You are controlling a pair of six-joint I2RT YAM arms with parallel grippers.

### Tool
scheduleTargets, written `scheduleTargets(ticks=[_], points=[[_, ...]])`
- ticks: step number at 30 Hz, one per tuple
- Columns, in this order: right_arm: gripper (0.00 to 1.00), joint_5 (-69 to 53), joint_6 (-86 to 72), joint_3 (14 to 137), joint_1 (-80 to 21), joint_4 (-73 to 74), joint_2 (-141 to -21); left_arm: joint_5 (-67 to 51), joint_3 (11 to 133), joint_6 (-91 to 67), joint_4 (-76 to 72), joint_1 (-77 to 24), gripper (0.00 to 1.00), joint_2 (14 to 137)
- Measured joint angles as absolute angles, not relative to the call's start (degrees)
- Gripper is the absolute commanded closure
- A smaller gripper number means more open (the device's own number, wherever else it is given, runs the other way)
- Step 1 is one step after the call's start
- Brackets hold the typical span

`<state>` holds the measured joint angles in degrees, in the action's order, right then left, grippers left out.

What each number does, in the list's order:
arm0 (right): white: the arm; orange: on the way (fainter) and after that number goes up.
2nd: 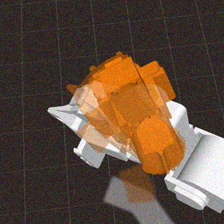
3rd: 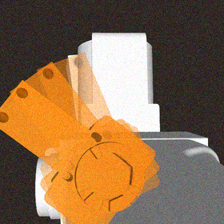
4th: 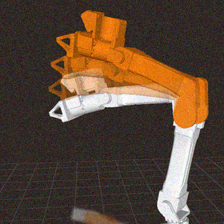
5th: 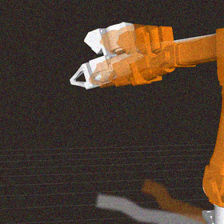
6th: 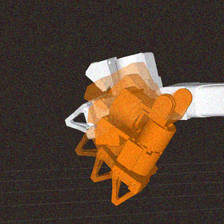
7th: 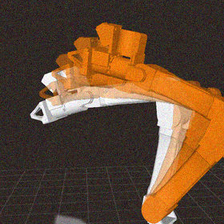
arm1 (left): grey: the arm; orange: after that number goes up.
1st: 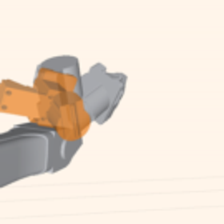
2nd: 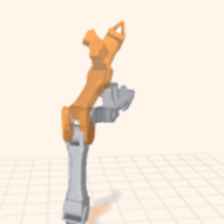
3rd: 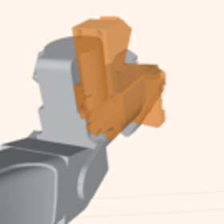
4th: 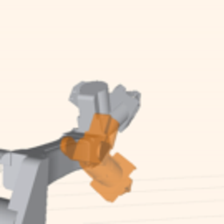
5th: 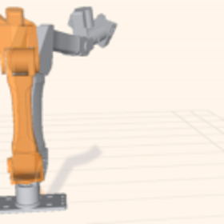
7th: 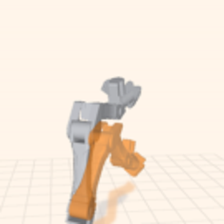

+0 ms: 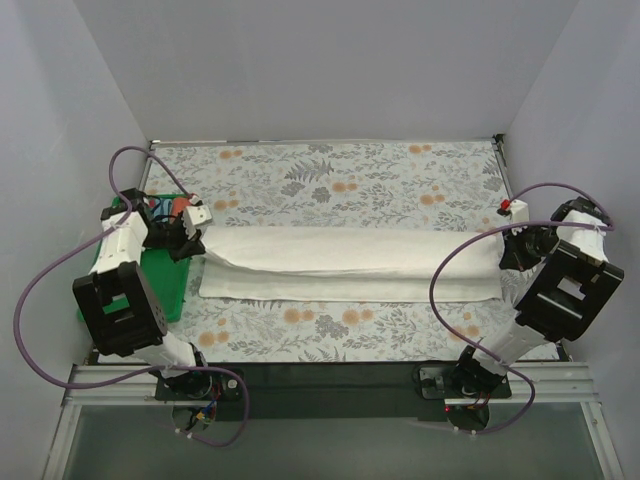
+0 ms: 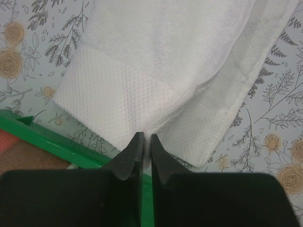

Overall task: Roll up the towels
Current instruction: Fold the towel

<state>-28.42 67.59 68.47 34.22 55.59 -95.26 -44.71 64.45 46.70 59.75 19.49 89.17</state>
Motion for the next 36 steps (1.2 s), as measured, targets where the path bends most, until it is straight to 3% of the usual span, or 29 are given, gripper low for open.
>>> scheduleTargets(ticks=[9,27,36], points=[[0.99,-28.4,67.8,68.5,34.5,55.7,-95.0,-45.0,64.7,50.6,64.4,20.7,1.0,87.3],[0.99,-27.6,66.8,68.5,34.5,55.5,-97.8,-38.7,53.8,52.7,61.2,20.9,1.0,87.6],[0.99,-27.9,65.8,71.1,34.6,56.6,-97.8,-42.5,67.7,50.5,66.4,20.9,1.0,90.2]])
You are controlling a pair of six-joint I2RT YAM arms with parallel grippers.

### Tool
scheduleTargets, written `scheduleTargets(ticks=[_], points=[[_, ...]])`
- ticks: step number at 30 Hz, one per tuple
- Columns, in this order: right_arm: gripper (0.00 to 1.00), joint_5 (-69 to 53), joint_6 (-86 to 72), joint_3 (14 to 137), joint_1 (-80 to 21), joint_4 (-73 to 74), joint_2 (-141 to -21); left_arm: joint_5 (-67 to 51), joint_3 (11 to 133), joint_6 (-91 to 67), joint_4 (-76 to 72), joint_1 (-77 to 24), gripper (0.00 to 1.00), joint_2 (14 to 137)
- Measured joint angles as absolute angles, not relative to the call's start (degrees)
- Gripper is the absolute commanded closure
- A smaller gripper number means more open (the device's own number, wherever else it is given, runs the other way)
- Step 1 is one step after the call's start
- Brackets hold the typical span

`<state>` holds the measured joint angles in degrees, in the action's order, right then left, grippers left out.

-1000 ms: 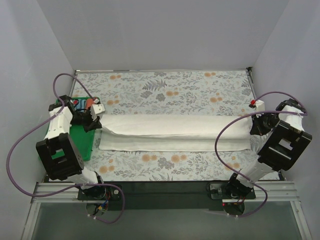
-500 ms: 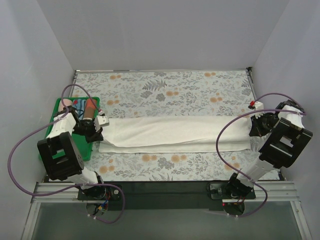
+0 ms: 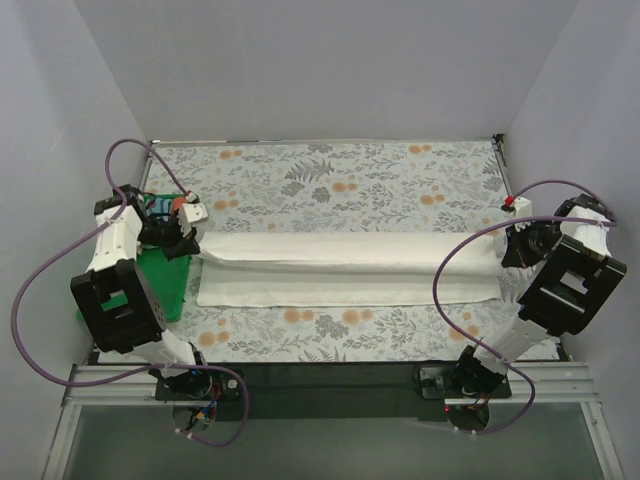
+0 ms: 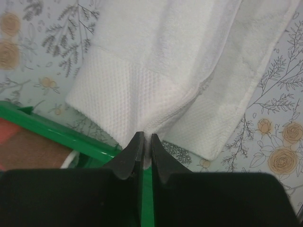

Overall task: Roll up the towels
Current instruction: Fold the towel

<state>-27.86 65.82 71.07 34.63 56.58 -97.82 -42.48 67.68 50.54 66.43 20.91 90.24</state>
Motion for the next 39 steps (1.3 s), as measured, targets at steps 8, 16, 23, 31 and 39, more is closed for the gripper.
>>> scheduleTargets(ticks=[8,16,23,31,39], points=[[0.99,-28.5,67.0,72.5,35.6,58.0,-97.8,-43.4,67.8,53.2,70.7,20.9,1.0,87.4],[0.99,-27.1,68.0,69.2,35.8,57.9,-97.9,-39.7,58.2,54.1,68.3,21.1,1.0,86.6],[0.99,-27.0,67.9,69.2,35.5,57.4,-97.9,-38.1,56.4,54.0,65.5,21.2,1.0,87.6],[0.99,-26.7,67.8,68.7,35.3,57.0,-97.9,-37.9,56.6,52.9,64.6,21.2,1.0,88.4],[0.99,-27.3,68.1,71.7,35.9,59.8,-97.9,-40.5,66.6,52.3,69.2,21.5,1.0,91.6]])
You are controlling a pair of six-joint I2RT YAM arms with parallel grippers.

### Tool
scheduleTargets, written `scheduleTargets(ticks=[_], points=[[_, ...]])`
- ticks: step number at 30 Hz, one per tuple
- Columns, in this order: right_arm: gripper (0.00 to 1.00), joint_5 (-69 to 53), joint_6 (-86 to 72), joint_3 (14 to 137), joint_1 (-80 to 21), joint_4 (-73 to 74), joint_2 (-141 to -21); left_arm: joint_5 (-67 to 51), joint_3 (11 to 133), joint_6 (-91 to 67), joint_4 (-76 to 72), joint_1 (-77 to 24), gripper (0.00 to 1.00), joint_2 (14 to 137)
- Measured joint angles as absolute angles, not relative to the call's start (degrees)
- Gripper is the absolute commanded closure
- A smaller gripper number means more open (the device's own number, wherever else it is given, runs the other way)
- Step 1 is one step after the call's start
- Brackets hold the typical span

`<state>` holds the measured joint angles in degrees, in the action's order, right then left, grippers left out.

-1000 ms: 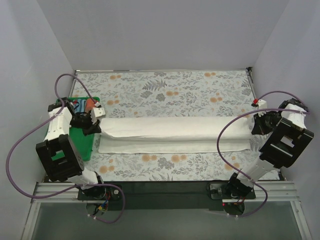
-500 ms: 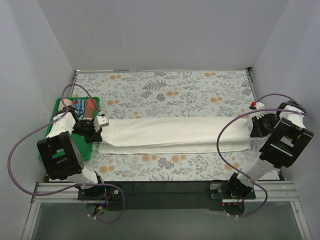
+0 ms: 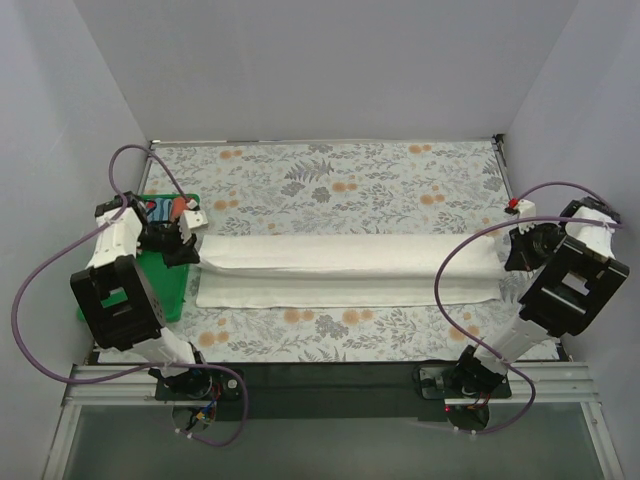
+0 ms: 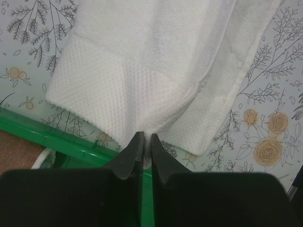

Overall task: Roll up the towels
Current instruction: Fold the towel

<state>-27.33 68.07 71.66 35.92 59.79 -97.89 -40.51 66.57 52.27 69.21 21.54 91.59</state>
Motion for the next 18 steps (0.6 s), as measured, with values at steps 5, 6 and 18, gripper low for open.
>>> scheduleTargets(ticks=[5,6,18], points=[[0.99,-28.3,69.7,73.0,37.6,62.4,-97.9,-41.4,67.7,53.6,71.9,22.4,1.0,91.1],[0.99,-28.3,70.2,72.8,37.8,62.8,-97.9,-41.5,67.6,53.9,72.2,22.6,1.0,91.1],[0.84,-25.6,72.0,65.7,37.9,60.8,-98.0,-38.3,57.8,55.4,68.5,23.8,0.7,90.4]])
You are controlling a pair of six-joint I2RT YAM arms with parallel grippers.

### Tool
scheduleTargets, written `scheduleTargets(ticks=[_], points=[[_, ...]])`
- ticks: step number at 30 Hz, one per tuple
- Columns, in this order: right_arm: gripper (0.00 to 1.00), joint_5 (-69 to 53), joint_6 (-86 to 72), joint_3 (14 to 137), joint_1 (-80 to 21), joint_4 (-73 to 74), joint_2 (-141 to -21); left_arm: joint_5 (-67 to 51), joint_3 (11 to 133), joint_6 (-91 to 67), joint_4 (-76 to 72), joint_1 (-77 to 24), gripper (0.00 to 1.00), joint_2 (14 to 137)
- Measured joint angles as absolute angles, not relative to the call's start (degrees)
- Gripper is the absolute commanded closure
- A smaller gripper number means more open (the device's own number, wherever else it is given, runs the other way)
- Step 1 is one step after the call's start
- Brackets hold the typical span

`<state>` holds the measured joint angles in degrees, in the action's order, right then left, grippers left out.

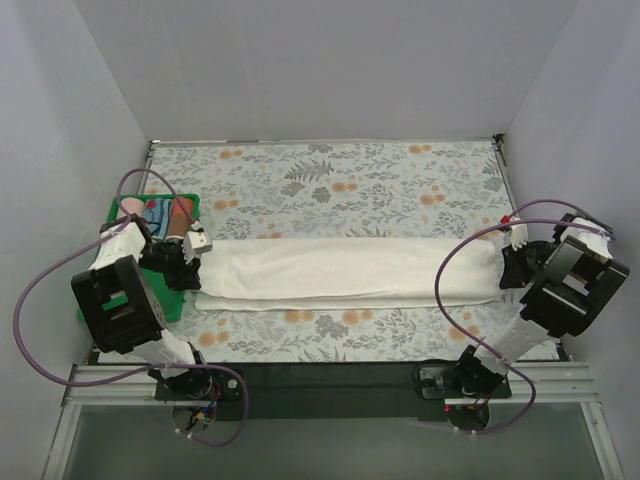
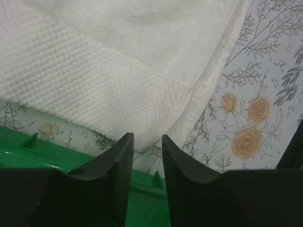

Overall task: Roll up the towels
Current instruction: Fold the towel

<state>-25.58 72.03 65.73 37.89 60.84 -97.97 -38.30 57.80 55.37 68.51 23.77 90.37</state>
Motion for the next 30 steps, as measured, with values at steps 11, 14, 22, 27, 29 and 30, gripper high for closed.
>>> scheduleTargets(ticks=[11,14,22,27,29,30], points=[[0.51,-26.3,73.0,72.6,37.6,64.8,-96.3,-38.3,61.4,54.1,70.0,23.9,0.51,86.5],[0.55,-27.7,71.9,75.2,36.3,65.3,-94.8,-41.1,65.3,51.0,69.8,23.7,0.54,86.5],[0.58,-28.7,63.3,75.9,22.8,64.7,-94.1,-42.7,66.7,36.8,61.1,15.9,0.56,86.5],[0.55,-25.0,56.6,72.0,19.4,61.1,-93.9,-42.5,63.2,29.7,56.3,12.0,0.53,86.5],[0.54,-23.5,53.5,72.3,20.4,59.9,-93.9,-42.5,62.1,27.2,55.0,11.2,0.52,86.4],[0.54,-22.7,51.8,72.7,21.2,59.3,-93.9,-42.4,61.6,26.0,54.1,10.7,0.52,86.4]])
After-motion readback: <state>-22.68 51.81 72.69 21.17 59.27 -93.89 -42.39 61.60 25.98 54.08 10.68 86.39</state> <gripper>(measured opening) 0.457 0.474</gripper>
